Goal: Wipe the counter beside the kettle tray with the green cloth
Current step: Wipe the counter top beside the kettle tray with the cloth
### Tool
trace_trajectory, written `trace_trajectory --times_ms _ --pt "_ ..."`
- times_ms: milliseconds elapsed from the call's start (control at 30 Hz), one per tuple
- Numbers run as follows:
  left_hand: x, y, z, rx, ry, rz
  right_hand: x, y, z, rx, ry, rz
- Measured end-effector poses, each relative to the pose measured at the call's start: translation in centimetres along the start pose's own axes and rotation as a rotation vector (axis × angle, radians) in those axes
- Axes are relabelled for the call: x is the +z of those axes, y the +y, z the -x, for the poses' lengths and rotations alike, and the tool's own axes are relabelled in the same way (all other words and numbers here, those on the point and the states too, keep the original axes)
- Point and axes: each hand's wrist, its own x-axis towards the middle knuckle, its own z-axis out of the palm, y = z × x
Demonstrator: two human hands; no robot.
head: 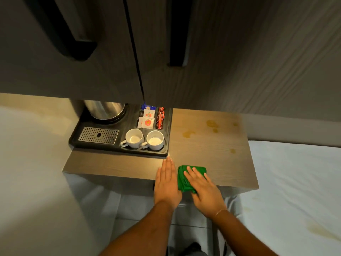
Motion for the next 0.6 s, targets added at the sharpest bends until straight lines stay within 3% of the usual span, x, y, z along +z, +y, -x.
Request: trace_trajectory --times_ms 233,367,433,600 --pt "-1.4 -0.3 -1.1 -0.006 -0.119 -0.127 -6.8 6.8 -11.4 0.416 0.191 0.034" --pt "-1.3 -0.7 -1.3 0.014 -0.151 -0.081 -8.7 7.7 -18.4 0.576 0.171 0.033" --pt "-1.3 -0.9 -1.2 0.023 -0.138 -0.058 -8.4 6.0 -19.8 0.514 0.147 0.036" --pt "-0.4 -0.4 -0.1 -0.008 -0.037 0.037 -3.7 -0.2 -12.9 0.081 0.014 0.002"
